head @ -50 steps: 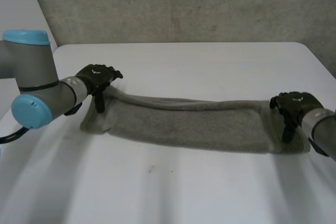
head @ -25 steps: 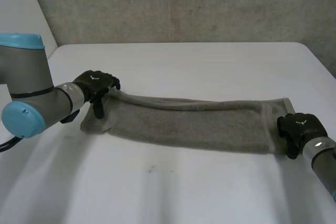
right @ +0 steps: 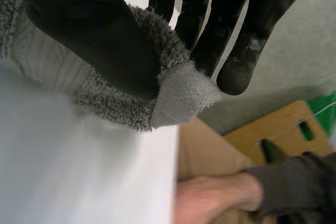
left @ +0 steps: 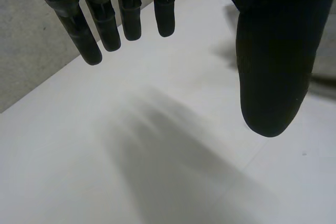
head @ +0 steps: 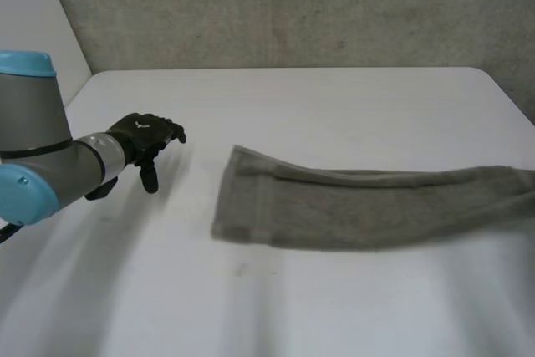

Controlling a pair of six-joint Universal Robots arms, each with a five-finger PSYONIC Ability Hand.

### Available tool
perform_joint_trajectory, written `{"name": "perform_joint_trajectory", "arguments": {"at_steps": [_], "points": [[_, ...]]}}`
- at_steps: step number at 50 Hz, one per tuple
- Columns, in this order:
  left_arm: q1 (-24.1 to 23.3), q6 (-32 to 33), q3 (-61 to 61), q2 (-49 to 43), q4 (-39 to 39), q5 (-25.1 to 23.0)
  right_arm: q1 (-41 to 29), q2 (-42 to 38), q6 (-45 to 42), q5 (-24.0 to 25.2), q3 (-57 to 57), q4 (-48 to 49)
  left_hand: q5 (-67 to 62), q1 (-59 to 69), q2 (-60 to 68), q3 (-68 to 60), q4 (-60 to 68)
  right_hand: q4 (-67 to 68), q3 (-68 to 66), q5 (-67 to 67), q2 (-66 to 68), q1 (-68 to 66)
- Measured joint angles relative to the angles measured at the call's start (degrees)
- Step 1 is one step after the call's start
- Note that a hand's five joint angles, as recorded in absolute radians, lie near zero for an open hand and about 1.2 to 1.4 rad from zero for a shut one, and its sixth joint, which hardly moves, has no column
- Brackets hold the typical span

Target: Fold the towel.

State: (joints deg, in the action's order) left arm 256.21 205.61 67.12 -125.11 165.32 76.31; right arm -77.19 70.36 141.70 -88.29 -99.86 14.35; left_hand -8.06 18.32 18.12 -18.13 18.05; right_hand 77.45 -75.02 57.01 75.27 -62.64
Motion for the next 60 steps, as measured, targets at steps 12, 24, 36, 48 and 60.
{"name": "perform_joint_trajectory", "arguments": {"at_steps": [12, 24, 36, 48, 60], "points": [[1.67, -0.06, 2.06, 3.06, -0.04, 0.11, -20.42, 0.71, 3.01, -1.96, 16.67, -6.27, 0.93, -0.89, -0.89, 0.84, -0.87, 0.17, -0.69, 0.00, 0.00, 0.01], [1.76, -0.13, 4.83, 5.69, 0.02, 0.01, -49.86, -8.98, 5.20, -1.96, 25.79, -8.75, 1.47, -1.40, -1.47, 1.43, -1.42, 0.33, -0.77, 0.00, 0.00, 0.01], [1.45, -0.12, 6.77, 5.69, 1.44, -0.02, -61.48, -21.80, 5.12, 1.24, 26.86, -8.30, 2.05, -1.99, -2.01, 1.97, -2.01, 0.33, -0.77, 0.00, 0.00, 0.01], [-1.66, -0.62, 5.87, 5.85, 2.66, 0.07, -56.33, -13.03, 13.65, 1.71, 23.97, -8.72, 2.28, -2.19, -2.21, 2.12, -2.19, -62.50, 60.50, -51.81, -60.36, 46.95], [-13.05, -13.27, 0.73, 5.82, 3.70, 0.12, -37.23, 4.63, 24.62, 3.30, 6.64, -11.49, 2.11, -2.18, -2.09, 2.06, -2.06, -63.30, 61.65, -52.41, -60.55, 47.10]]}}
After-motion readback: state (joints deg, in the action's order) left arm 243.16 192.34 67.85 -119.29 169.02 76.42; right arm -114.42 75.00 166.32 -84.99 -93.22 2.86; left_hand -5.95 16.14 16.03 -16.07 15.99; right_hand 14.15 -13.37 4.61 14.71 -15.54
